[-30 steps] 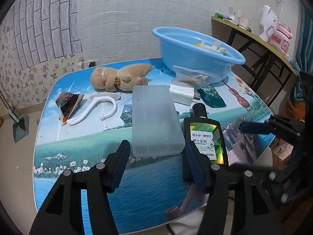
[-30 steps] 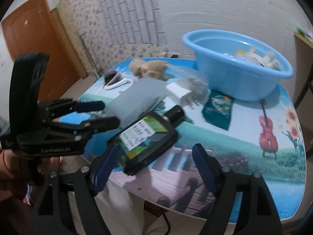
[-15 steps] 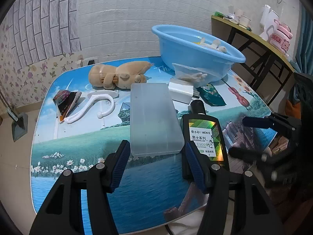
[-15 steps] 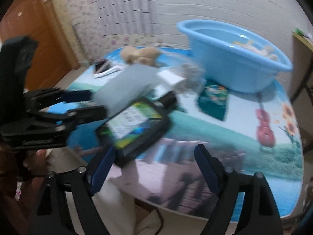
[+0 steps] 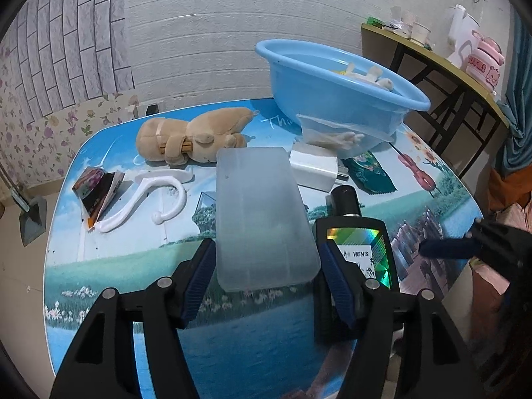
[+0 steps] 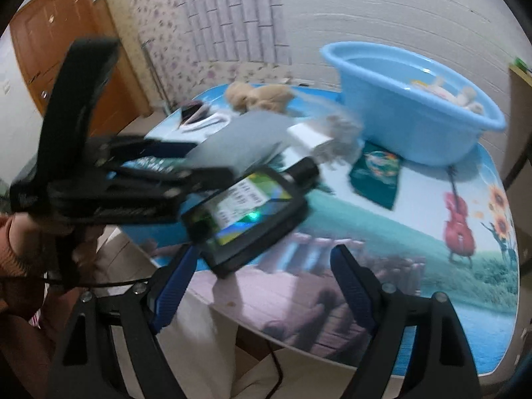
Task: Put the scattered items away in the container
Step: 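Grasp and lift the frosted clear box with left tool while right tool holds the green bottle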
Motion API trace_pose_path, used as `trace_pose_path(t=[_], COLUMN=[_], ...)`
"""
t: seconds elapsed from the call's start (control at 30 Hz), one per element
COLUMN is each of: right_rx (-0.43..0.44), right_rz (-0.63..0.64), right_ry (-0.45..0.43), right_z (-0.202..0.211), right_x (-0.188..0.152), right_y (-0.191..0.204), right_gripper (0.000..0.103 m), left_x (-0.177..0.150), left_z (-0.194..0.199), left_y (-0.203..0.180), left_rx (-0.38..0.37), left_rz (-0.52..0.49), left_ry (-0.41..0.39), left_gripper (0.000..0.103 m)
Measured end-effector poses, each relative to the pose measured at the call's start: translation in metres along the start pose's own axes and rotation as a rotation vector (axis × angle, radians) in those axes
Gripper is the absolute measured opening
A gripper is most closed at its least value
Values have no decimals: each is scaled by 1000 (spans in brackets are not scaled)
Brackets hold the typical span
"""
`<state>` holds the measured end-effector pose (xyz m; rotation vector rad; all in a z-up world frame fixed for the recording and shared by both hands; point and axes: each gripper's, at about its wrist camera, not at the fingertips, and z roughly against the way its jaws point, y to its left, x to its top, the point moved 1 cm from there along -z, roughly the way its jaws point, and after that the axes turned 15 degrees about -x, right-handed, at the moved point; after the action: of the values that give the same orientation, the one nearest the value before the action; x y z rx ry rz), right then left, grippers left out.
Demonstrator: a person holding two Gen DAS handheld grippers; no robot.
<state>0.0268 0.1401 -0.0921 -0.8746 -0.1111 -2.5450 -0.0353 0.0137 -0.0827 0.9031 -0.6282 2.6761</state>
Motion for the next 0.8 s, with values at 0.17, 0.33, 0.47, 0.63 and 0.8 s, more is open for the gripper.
trace_pose_path(t=[0.17, 0.33, 0.47, 0.63, 0.8], right_rx=[-39, -45, -80, -112, -65], right_rz=[9, -54, -99, -196, -124], right_ry=[18, 37, 19, 27, -8], right_z=[-6, -7, -2, -1, 7], right_x=[0, 1, 1, 1, 4], right_y=[4, -9, -26, -51, -33], right_gripper=[84, 84, 84, 84, 84], left_x=[-2, -5, -10, -19, -28], left_z=[1, 5, 10, 17, 26], left_y=[0, 1, 2, 0, -1], left_rx=[-2, -4, -4, -6, -9], left_rz=[-15, -17, -14, -18, -22], left_ry=[-4, -3, 0, 7, 20], left_gripper=[62, 62, 62, 62, 62])
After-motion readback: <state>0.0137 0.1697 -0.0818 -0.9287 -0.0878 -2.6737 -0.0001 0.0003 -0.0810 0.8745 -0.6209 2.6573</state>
